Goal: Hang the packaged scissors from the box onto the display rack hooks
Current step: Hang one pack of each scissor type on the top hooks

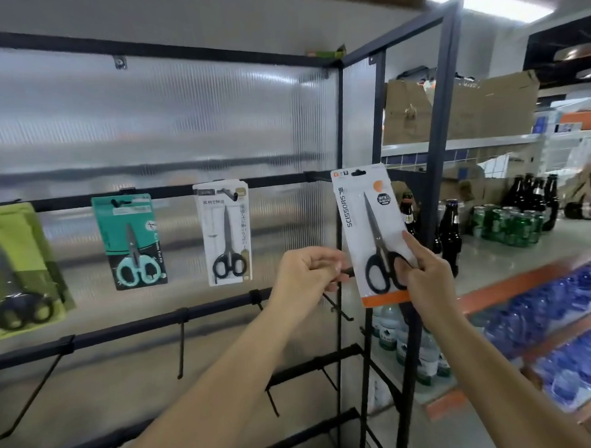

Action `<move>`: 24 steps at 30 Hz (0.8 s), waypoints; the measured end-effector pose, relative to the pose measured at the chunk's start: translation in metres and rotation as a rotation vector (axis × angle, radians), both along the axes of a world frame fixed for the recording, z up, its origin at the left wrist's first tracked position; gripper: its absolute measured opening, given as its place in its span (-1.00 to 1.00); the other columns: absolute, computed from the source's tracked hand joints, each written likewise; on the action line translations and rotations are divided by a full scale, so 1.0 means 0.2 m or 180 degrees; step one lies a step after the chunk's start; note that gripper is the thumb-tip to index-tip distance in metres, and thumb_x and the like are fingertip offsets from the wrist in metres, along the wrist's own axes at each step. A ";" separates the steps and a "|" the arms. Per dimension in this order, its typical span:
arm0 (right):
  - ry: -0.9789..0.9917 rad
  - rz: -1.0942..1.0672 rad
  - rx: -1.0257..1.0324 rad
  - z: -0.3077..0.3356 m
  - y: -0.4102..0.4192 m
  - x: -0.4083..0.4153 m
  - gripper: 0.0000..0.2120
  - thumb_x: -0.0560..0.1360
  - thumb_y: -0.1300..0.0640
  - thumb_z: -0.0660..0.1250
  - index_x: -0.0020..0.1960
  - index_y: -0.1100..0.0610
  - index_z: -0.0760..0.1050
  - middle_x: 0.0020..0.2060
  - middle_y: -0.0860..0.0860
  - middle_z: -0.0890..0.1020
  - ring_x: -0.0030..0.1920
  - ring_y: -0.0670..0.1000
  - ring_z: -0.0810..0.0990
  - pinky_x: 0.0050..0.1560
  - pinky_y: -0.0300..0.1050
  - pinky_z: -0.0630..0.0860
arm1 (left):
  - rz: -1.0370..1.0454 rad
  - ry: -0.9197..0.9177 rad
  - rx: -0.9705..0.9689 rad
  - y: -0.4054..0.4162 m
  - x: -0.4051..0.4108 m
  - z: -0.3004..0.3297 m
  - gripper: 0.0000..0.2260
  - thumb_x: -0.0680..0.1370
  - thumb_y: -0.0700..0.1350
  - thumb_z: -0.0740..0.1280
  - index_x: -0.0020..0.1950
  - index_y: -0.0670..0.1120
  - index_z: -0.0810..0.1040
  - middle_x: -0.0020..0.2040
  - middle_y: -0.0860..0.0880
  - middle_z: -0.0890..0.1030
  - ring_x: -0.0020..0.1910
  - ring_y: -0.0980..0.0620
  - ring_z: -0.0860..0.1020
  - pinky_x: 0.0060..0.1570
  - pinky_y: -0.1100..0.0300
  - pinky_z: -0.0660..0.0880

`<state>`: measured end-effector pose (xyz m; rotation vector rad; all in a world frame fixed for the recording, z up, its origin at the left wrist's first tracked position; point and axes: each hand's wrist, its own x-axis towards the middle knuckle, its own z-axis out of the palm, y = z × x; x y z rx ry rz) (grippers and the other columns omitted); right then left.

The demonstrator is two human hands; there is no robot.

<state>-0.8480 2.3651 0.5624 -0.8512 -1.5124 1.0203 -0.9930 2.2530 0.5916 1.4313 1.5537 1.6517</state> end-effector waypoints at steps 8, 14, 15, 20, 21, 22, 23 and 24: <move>-0.0474 -0.0135 -0.0058 -0.08 0.07 -0.02 -0.52 0.54 0.25 0.27 0.42 0.03 0.30 -0.32 -0.01 0.53 -0.45 -0.04 0.30 -0.59 -0.36 0.26 | 0.0651 0.1817 -0.0135 -0.04 -0.13 -0.03 -0.76 0.56 -0.17 0.31 0.22 -0.06 0.58 -0.04 0.13 0.59 -0.14 0.31 0.51 -0.06 0.56 0.42; -0.1304 -0.0101 0.0149 0.05 0.21 -0.25 -0.47 0.55 0.19 0.24 0.48 0.04 0.18 -0.06 0.01 0.56 -0.40 -0.10 0.48 -0.55 -0.34 0.36 | 0.0912 0.2748 -0.0390 -0.08 -0.23 0.04 -0.73 0.59 -0.11 0.25 0.27 -0.06 0.54 0.09 0.03 0.62 0.00 0.15 0.53 0.06 0.31 0.42; -0.1505 -0.0067 0.0164 0.07 0.23 -0.29 -0.45 0.54 0.20 0.25 0.49 0.04 0.17 -0.03 0.03 0.57 -0.34 -0.08 0.52 -0.51 -0.33 0.37 | 0.0927 0.2909 -0.0466 -0.09 -0.25 0.07 -0.74 0.59 -0.09 0.24 0.26 -0.06 0.54 0.09 0.02 0.62 0.03 0.11 0.54 0.09 0.27 0.44; -0.2934 -0.0113 0.0367 0.22 0.28 -0.43 -0.65 0.50 0.20 0.22 0.29 0.15 0.40 -0.04 0.09 0.49 -0.10 0.06 0.51 -0.24 -0.14 0.43 | 0.1022 0.3461 -0.0679 -0.13 -0.36 0.22 -0.69 0.61 -0.06 0.21 0.33 -0.07 0.47 0.21 -0.05 0.57 0.18 -0.03 0.52 0.17 0.05 0.48; -0.3003 -0.0122 0.0474 0.24 0.25 -0.45 -0.70 0.50 0.19 0.22 0.23 0.16 0.43 -0.07 0.07 0.47 -0.13 0.05 0.50 -0.23 -0.13 0.44 | 0.1070 0.3545 -0.0735 -0.15 -0.39 0.23 -0.69 0.61 -0.06 0.21 0.34 -0.07 0.46 0.22 -0.05 0.56 0.19 -0.02 0.52 0.16 0.07 0.48; -0.2980 -0.0076 0.0585 0.25 0.21 -0.48 -0.74 0.51 0.18 0.23 0.19 0.16 0.45 -0.07 0.08 0.47 -0.17 0.03 0.49 -0.25 -0.14 0.44 | 0.1106 0.3592 -0.0795 -0.16 -0.41 0.22 -0.70 0.61 -0.06 0.20 0.33 -0.07 0.46 0.21 -0.05 0.56 0.18 -0.02 0.51 0.15 0.09 0.48; -0.2957 0.0019 0.0731 0.25 0.17 -0.51 -0.76 0.51 0.16 0.23 0.17 0.13 0.48 -0.04 0.10 0.51 -0.19 0.04 0.50 -0.25 -0.13 0.45 | 0.1126 0.3596 -0.0873 -0.16 -0.44 0.19 -0.73 0.61 -0.05 0.20 0.29 -0.07 0.49 0.18 -0.05 0.57 0.17 -0.03 0.52 0.10 0.11 0.47; -0.3018 0.0153 0.0901 0.24 0.12 -0.54 -0.76 0.52 0.15 0.21 0.17 0.10 0.49 0.01 0.13 0.54 -0.13 0.08 0.53 -0.18 -0.08 0.46 | 0.1143 0.3582 -0.0955 -0.17 -0.46 0.15 -0.76 0.61 -0.05 0.20 0.22 -0.08 0.51 0.13 -0.05 0.58 0.13 -0.04 0.53 0.03 0.13 0.46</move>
